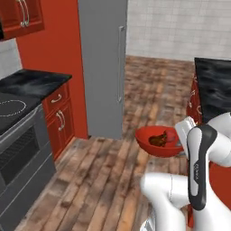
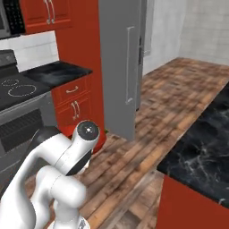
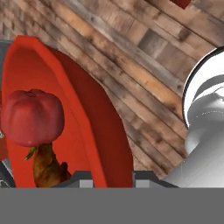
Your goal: Pick the chicken drumstick and bell pepper from their plates and place them in the bowl. Then put the bowl in the fridge.
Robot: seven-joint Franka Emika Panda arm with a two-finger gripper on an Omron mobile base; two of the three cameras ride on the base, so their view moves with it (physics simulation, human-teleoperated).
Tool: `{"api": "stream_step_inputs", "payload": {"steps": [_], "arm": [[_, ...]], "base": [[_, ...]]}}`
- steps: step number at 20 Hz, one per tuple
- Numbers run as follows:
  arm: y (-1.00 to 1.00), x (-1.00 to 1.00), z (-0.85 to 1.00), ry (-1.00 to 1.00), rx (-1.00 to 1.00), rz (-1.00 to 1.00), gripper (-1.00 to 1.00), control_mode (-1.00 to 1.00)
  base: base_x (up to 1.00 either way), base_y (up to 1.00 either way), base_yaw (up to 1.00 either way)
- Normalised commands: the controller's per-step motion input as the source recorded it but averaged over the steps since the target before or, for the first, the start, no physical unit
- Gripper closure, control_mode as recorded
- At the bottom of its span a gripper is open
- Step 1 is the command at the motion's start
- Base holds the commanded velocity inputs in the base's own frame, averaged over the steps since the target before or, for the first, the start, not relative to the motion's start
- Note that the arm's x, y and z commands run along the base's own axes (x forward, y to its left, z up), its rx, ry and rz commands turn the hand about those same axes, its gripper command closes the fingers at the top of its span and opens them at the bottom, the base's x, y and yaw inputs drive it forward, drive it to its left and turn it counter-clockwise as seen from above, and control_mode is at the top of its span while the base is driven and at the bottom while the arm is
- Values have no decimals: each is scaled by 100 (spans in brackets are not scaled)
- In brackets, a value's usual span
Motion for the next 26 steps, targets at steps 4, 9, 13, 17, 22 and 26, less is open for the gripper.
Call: {"api": "stream_step_inputs", "payload": {"steps": [4,9,13,17,22,26], "arm": [[0,0,0,0,0,0,100,100],[0,0,0,0,0,0,100,100],[0,0,0,0,0,0,100,100],[0,0,0,0,0,0,100,100],[0,0,0,0,0,0,100,100],[0,0,0,0,0,0,100,100]], "base": [[54,37,-53],[58,38,-48],[65,42,-39],[70,39,-33],[80,35,-22],[84,29,-17]]}}
